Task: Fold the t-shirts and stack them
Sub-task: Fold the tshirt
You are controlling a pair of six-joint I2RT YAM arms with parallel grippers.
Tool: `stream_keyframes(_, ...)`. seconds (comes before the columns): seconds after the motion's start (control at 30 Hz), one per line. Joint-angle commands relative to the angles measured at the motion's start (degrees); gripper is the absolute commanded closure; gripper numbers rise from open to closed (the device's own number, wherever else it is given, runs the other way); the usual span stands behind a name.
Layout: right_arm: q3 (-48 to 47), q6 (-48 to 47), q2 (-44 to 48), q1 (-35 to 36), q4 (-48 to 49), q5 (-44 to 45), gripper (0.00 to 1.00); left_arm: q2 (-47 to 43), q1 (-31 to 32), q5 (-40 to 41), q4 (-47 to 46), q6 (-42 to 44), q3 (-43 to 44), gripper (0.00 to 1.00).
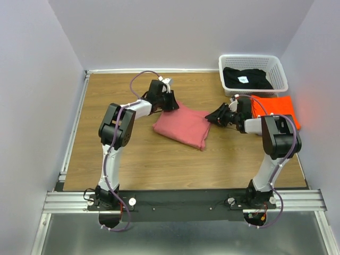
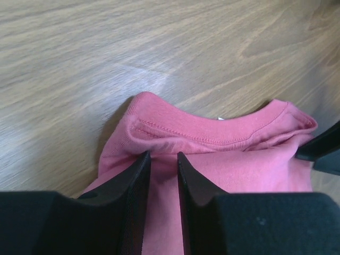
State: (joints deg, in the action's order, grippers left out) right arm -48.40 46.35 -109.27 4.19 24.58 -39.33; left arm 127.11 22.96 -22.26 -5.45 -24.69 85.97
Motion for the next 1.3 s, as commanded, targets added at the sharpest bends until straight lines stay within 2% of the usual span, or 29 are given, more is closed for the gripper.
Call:
stream_keyframes(0.0, 1.7, 0.8, 5.4, -1.7, 3.0, 5.1, 0.58, -6.7, -2.2, -0.7, -0.5, -0.4, -1.5, 0.65)
stream_keyframes(0.1, 1.1, 0.8, 7.9, -1.6, 3.0, 2.1, 0.56, -10.5, -2.6, -0.2, -0.9, -0.8, -3.2, 0.62)
stream_keyframes(0.2, 0.9, 1.9, 9.9, -0.9, 3.0, -1.9, 0.53, -16.2, -2.6, 0.8, -1.0, -0.7, -5.4, 0.51)
stream_keyframes(0.33, 0.7, 3.7, 11.4, 3.8, 3.2, -5.2, 0.53, -21.3, -2.6, -0.1, -1.0, -1.4, -9.2, 0.49)
stream_keyframes(0.4, 1.0, 4.4, 12.1, 8.2, 3.5, -5.3, 0.53, -23.8, -2.6, -0.9, -1.1, -1.8, -13.2, 0.50)
stream_keyframes(0.57, 1.6, 7.5, 12.6, 18.3, 6.2, -5.2, 0.53, -33.2, -2.1, -2.6, -1.7, -1.8, -24.0, 0.59)
stream_keyframes(0.7, 2.6, 9.7, 10.1, 21.6, 9.3, -5.2, 0.53, -34.8, -2.1, -2.9, -3.2, -2.0, -31.6, 0.67)
stream_keyframes(0.93, 5.5, 9.6, -0.1, 21.1, 12.5, -5.7, 0.54, -24.2, -2.4, -4.4, -5.0, -5.2, -29.9, 0.74)
stream_keyframes(1.07, 11.8, 10.7, -5.2, 15.5, 18.1, -5.8, 0.57, -19.5, -3.9, -4.0, -5.1, -7.9, -29.5, 0.75)
stream_keyframes(1.27, 17.1, 7.8, -4.3, 7.2, 18.6, -8.1, 0.57, -18.3, -4.5, -3.8, -4.9, -10.2, -32.1, 0.76)
